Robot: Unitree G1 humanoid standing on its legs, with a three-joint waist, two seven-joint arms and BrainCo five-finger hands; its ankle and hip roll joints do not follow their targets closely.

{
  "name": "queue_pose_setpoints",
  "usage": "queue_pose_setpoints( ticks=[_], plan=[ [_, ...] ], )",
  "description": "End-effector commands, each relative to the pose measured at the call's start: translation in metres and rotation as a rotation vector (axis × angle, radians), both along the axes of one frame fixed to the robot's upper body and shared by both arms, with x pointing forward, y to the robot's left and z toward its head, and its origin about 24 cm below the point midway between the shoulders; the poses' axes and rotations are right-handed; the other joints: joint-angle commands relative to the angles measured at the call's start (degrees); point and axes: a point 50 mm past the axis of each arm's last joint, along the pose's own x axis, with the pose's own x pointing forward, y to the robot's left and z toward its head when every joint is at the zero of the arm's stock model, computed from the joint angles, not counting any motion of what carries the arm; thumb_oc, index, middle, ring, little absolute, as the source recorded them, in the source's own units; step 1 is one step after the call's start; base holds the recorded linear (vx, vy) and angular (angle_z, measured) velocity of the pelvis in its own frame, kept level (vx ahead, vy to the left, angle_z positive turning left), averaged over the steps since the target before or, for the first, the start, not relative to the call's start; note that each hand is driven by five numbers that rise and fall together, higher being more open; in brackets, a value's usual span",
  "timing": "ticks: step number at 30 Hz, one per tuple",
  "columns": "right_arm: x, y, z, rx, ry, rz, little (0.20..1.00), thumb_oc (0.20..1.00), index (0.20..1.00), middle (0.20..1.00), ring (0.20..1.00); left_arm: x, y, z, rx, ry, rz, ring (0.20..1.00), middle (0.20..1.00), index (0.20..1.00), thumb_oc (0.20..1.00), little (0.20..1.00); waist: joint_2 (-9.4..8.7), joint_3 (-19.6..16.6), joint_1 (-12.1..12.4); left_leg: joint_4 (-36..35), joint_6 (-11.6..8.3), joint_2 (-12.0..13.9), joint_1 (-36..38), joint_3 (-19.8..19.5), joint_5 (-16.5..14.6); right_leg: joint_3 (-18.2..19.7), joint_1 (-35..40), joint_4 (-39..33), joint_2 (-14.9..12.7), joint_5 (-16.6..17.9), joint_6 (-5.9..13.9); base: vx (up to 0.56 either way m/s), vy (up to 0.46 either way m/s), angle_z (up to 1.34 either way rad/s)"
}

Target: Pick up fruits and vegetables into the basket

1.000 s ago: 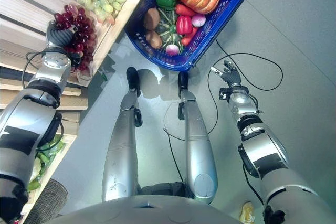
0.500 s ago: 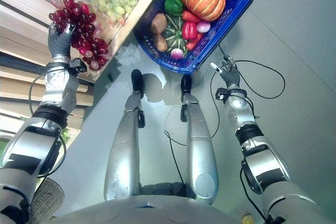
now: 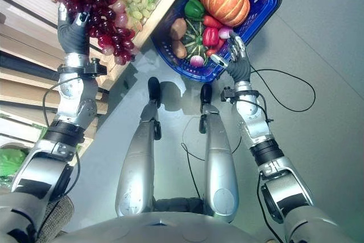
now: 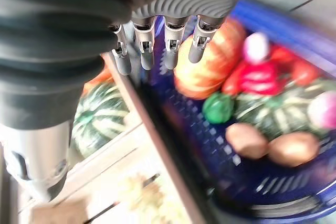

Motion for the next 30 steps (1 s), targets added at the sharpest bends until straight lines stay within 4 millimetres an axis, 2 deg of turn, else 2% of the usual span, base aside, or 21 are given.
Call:
queue_pose_setpoints(
  ticks=[1, 8, 9, 13, 23, 30],
  plan=[
    [-0.013, 0.002, 0.019, -0.023, -0.115, 0.061, 1.0, 1.0, 1.0, 1.0, 1.0, -0.015, -0.017, 0.031, 0.019, -0.195, -0.073, 0.2, 0.2, 0.2, 0.2, 0.2, 2.54, -1.53, -0.31, 6.65, 3.6, -1.82, -0.77, 0.29, -7.59, -0.94, 4.87, -8.85, -0.9, 4.92, 1.7, 0.0, 0.0, 0.0],
    [-0.018, 0.02, 0.045, -0.052, -0.195, 0.178, 1.0, 1.0, 1.0, 1.0, 1.0, -0.026, -0.042, 0.05, 0.087, -0.264, -0.19, 0.2, 0.2, 0.2, 0.2, 0.2, 2.95, -1.53, -0.38, 6.07, 3.53, -1.87, -0.26, 0.64, -6.92, -0.99, 5.62, -9.44, -1.13, 5.2, 1.79, 0.0, 0.0, 0.0],
    [-0.019, 0.026, 0.053, -0.058, -0.211, 0.22, 1.0, 1.0, 1.0, 1.0, 1.0, -0.03, -0.051, 0.054, 0.117, -0.281, -0.224, 0.2, 0.2, 0.2, 0.2, 0.2, 3.1, -1.53, -0.33, 5.75, 3.56, -1.91, -0.55, 0.62, -6.27, -0.95, 5.45, -9.91, -1.18, 5.81, 1.77, -0.01, -0.002, 0.03],
    [-0.023, 0.039, 0.061, -0.041, -0.206, 0.326, 1.0, 1.0, 1.0, 1.0, 1.0, -0.039, -0.068, 0.06, 0.184, -0.309, -0.293, 0.2, 0.2, 0.2, 0.2, 0.2, 3.22, -1.53, -0.19, 5.53, 3.59, -2.0, -0.32, 0.7, -5.95, -1.04, 5.87, -10.17, -1.32, 5.98, 1.73, 0.0, -0.001, 0.01],
    [-0.028, 0.07, 0.069, 0.003, -0.174, 0.514, 1.0, 1.0, 1.0, 1.0, 1.0, -0.047, -0.106, 0.058, 0.289, -0.297, -0.48, 0.2, 0.2, 0.2, 0.2, 0.2, 3.05, -1.53, -0.01, 5.34, 3.55, -1.99, 0.25, 0.86, -5.85, -1.13, 6.67, -10.72, -1.47, 6.25, 1.79, 0.0, 0.0, 0.0],
    [-0.03, 0.083, 0.066, 0.042, -0.104, 0.635, 1.0, 1.0, 1.0, 1.0, 1.0, -0.051, -0.12, 0.055, 0.322, -0.297, -0.544, 0.2, 0.2, 0.2, 0.2, 0.2, 2.94, -1.53, -0.08, 4.75, 3.62, -2.0, 0.34, 1.08, -5.52, -1.05, 6.83, -11.49, -1.4, 6.75, 1.76, 0.0, 0.0, 0.0]
  ],
)
